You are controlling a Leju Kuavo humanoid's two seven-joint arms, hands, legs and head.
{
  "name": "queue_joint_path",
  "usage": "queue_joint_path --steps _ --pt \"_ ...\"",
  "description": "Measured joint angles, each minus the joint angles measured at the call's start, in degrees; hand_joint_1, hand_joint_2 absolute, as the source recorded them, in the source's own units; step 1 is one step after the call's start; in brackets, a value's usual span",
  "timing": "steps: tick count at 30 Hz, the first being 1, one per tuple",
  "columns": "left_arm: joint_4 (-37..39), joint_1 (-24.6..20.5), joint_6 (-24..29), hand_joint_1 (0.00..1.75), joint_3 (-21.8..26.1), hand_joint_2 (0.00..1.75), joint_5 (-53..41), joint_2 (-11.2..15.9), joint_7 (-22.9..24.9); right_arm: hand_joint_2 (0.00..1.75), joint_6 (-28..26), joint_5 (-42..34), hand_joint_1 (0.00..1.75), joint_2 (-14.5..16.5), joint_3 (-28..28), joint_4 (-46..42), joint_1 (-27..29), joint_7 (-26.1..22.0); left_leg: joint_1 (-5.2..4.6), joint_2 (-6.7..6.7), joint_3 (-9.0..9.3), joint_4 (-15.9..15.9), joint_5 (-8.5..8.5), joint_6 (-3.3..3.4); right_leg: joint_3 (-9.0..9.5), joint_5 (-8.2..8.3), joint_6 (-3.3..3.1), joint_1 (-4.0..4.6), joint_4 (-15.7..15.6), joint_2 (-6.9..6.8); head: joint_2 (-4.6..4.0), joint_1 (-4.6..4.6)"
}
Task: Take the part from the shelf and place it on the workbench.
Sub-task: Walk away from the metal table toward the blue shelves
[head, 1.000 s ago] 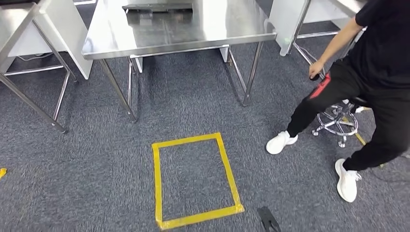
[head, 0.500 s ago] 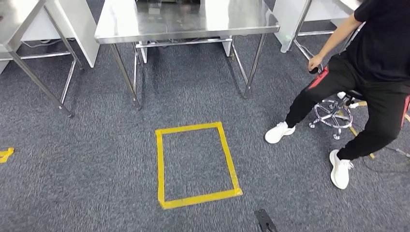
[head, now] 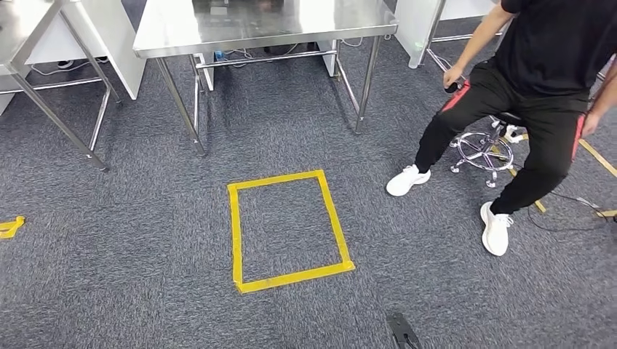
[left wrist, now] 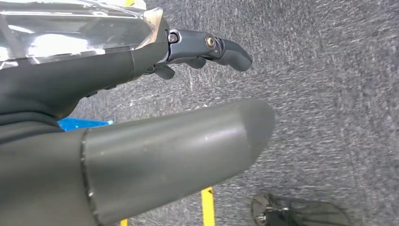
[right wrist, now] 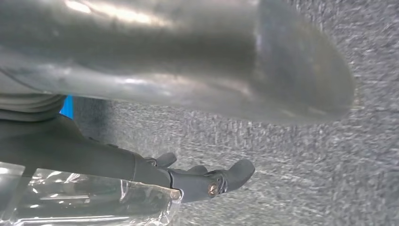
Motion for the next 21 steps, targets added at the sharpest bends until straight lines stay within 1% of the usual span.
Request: queue_joint_path --steps 1,2,3,4,5,6,7,8,9,10,11,12,13,14,15,16,17,18,19,20,21 --pt "0.00 0.01 0.08 0.00 -0.01 0.00 -0.04 -0.01 0.00 0.00 -0.01 -0.04 0.00 -0.02 -0.01 0.01 0.03 0.03 0.09 -0.05 -0.70 3.64 -2.12 -0.24 -0.55 0.47 -0.08 0.05 0.06 0.20 0.00 -0.01" --pt "0.00 0.01 0.16 0.00 -0.01 0.00 -0.05 -0.01 0.00 0.00 -0.01 -0.07 0.00 -0.01 -0.01 0.01 0.08 0.04 0.19 -0.09 -1.01 6.50 -2.96 -0.43 -1.14 0.89 0.02 0.09 0.18 0.48 0.00 0.00" --pt "0.00 0.01 0.24 0.00 -0.01 0.00 -0.05 -0.01 0.01 0.00 -0.01 -0.04 0.00 -0.01 -0.01 0.02 0.15 0.05 0.34 -0.14 -0.50 7.64 -2.46 -0.57 -1.67 1.23 0.17 0.08 0.39 0.84 0.00 -0.01" --pt "0.00 0.01 0.30 0.00 -0.01 0.00 -0.04 -0.01 0.01 0.00 -0.01 0.04 0.00 0.01 -0.01 0.02 0.22 0.05 0.52 -0.28 0.91 6.78 -1.20 -0.66 -2.18 1.47 0.37 0.02 0.69 1.26 0.00 -0.02" --pt "0.00 0.01 0.34 0.00 -0.02 0.00 -0.04 -0.01 0.01 0.00 -0.01 0.13 0.00 0.02 -0.01 0.02 0.24 0.04 0.74 -0.68 3.16 4.16 0.21 -0.71 -2.67 1.65 0.57 -0.06 1.08 1.75 0.00 -0.02" --pt "0.00 -0.02 0.37 0.00 -0.02 0.00 -0.03 0.00 0.01 0.00 -0.01 0.22 0.00 0.03 -0.01 0.02 0.22 0.04 0.97 -1.71 5.87 0.57 1.05 -0.70 -3.30 1.76 0.79 -0.11 1.54 2.24 0.00 -0.02" --pt "0.00 -0.02 0.38 0.00 -0.03 0.00 -0.03 0.00 0.00 0.00 -0.01 0.29 0.00 0.04 -0.01 0.02 0.14 0.03 1.15 -2.82 8.08 -2.65 1.34 -0.65 -3.88 1.89 1.02 -0.09 2.02 2.73 0.00 0.02" --pt "0.01 0.01 0.38 0.00 -0.03 0.00 -0.03 0.00 0.00 0.00 -0.01 0.34 0.00 0.05 -0.01 0.02 0.03 0.02 1.17 -3.70 9.53 -4.94 1.26 -0.57 -4.44 2.10 1.36 -0.06 2.41 3.24 0.00 0.05" --pt "0.02 0.03 0.38 0.00 -0.03 0.00 -0.03 -0.01 0.00 0.00 -0.01 0.38 0.00 0.05 -0.01 0.02 -0.04 0.02 1.07 -4.12 10.16 -6.13 0.96 -0.46 -4.98 2.35 1.76 -0.09 2.66 3.77 0.00 0.08" --pt "0.03 0.02 0.38 0.00 -0.03 0.00 -0.03 -0.03 0.00 0.00 -0.02 0.40 0.00 0.06 -0.01 0.02 -0.05 0.01 0.92 -3.71 10.13 -6.52 0.87 -0.34 -5.33 2.65 2.21 -0.12 2.78 4.32 0.00 0.10" --pt "0.04 -0.05 0.39 0.00 -0.03 0.00 -0.03 -0.07 0.00 0.00 -0.02 0.42 0.00 0.02 0.00 0.02 0.05 0.01 0.90 -2.97 10.05 -6.98 0.86 0.00 -5.83 2.78 2.61 -0.15 2.94 4.58 0.00 0.11" --pt "0.04 -0.14 0.40 0.00 -0.03 0.00 -0.02 -0.10 0.00 0.00 -0.02 0.42 0.00 0.02 0.01 0.02 0.18 0.01 0.90 -2.25 10.02 -7.54 0.92 0.47 -6.55 2.54 2.85 -0.14 3.53 4.10 0.00 0.16" --pt "0.04 -0.21 0.41 0.00 -0.03 0.00 -0.02 -0.13 0.00 0.00 -0.03 0.42 0.00 0.02 0.02 0.02 0.26 0.01 0.95 -1.53 9.95 -8.08 1.06 1.01 -7.61 1.76 2.89 -0.07 5.05 3.25 0.00 0.26" --pt "0.04 -0.19 0.42 0.00 -0.03 0.00 -0.01 -0.14 0.00 0.00 -0.03 0.42 0.00 0.01 0.03 0.02 0.23 0.01 0.97 -0.79 9.83 -8.50 1.26 1.54 -9.14 0.44 2.76 -0.01 7.77 2.18 0.00 0.37" --pt "0.04 -0.11 0.43 0.00 -0.03 0.00 -0.01 -0.13 0.00 0.00 -0.03 0.42 0.00 0.05 0.03 0.02 0.16 0.01 0.82 -0.06 9.62 -8.59 1.44 1.88 -10.92 -1.11 2.61 -0.01 11.35 1.25 0.00 0.45" --pt "0.04 -0.03 0.43 0.00 -0.03 0.00 -0.01 -0.13 0.00 0.00 -0.03 0.42 0.00 0.04 0.04 0.03 0.09 0.01 0.73 0.72 9.40 -8.58 1.58 2.09 -12.65 -2.54 2.53 -0.01 15.17 0.90 0.00 0.50" --pt "0.04 0.03 0.43 0.00 -0.03 0.00 -0.01 -0.12 0.00 0.00 -0.03 0.42 0.00 0.03 0.04 0.03 0.11 0.01 0.64 1.48 9.23 -8.57 1.67 2.21 -13.81 -3.38 2.65 -0.02 18.03 0.74 0.00 0.50" --pt "0.04 0.05 0.43 0.00 -0.03 0.00 -0.01 -0.12 0.00 0.00 -0.03 0.42 0.00 0.02 0.04 0.04 0.21 0.01 0.59 2.22 9.12 -8.56 1.75 2.26 -13.95 -3.41 2.97 -0.06 18.92 0.60 0.00 0.51" --pt "0.05 0.05 0.42 0.00 -0.03 0.00 -0.01 -0.13 0.00 0.00 -0.03 0.42 0.00 -0.01 0.04 0.04 0.31 0.01 0.58 2.91 9.09 -8.55 1.81 2.25 -12.94 -2.65 3.44 -0.12 17.59 0.33 0.00 0.51" --pt "0.05 0.04 0.42 0.00 -0.03 0.00 -0.01 -0.14 0.00 0.00 -0.03 0.42 0.00 -0.05 0.04 0.04 0.37 0.01 0.58 3.60 9.12 -8.54 1.87 2.19 -10.84 -1.29 3.95 -0.20 14.18 -0.36 0.00 0.52" --pt "0.06 0.03 0.41 0.00 -0.03 0.00 -0.01 -0.15 0.00 0.00 -0.03 0.42 0.00 -0.08 0.04 0.03 0.33 0.01 0.52 4.25 9.20 -8.51 1.90 2.06 -8.30 0.08 4.34 -0.26 9.85 -1.76 0.00 0.53"
